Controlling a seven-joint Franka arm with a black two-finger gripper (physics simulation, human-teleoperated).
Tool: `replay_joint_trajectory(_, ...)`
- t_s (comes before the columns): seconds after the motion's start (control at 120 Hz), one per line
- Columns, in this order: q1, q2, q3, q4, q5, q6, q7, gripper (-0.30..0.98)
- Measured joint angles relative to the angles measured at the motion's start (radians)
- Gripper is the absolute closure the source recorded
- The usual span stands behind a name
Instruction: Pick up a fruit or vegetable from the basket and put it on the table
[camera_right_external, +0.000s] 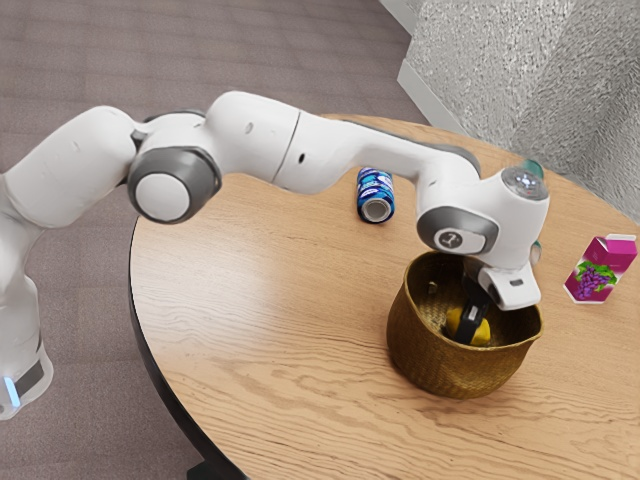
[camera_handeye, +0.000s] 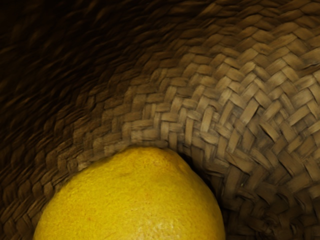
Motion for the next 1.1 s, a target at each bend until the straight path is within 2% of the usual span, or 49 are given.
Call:
replay_joint_trajectory(0.067, 0.006, 0.005, -0.002, 0.001, -0.004, -0.002, -0.007, -0.16)
replay_joint_trajectory(0.083, 0.006, 0.007, -0.002, 0.001, -0.005, -0.003, -0.008, -0.12)
replay_joint_trajectory(0.108, 0.007, 0.009, -0.003, 0.002, -0.007, -0.004, -0.011, -0.17)
replay_joint_trajectory(0.158, 0.007, 0.016, -0.004, 0.007, -0.010, -0.006, -0.015, -0.09)
replay_joint_trajectory(0.225, 0.007, 0.020, -0.004, 0.010, -0.014, -0.008, -0.021, -0.15)
replay_joint_trajectory(0.325, 0.006, 0.021, -0.004, 0.011, -0.018, -0.010, -0.029, -0.13)
replay_joint_trajectory(0.358, 0.003, 0.022, -0.003, 0.011, -0.018, -0.010, -0.032, -0.09)
replay_joint_trajectory(0.408, -0.005, 0.021, -0.001, 0.017, -0.015, -0.008, -0.030, 0.07)
replay_joint_trajectory(0.467, -0.010, 0.013, 0.001, 0.021, -0.011, -0.005, -0.024, 0.19)
replay_joint_trajectory(0.583, -0.010, -0.007, 0.002, 0.024, -0.001, 0.000, -0.016, 0.35)
replay_joint_trajectory(0.9, -0.041, -0.056, -0.003, 0.050, 0.018, 0.007, -0.004, 0.42)
replay_joint_trajectory(1.1, -0.052, -0.166, -0.003, 0.047, 0.045, 0.002, 0.000, 0.42)
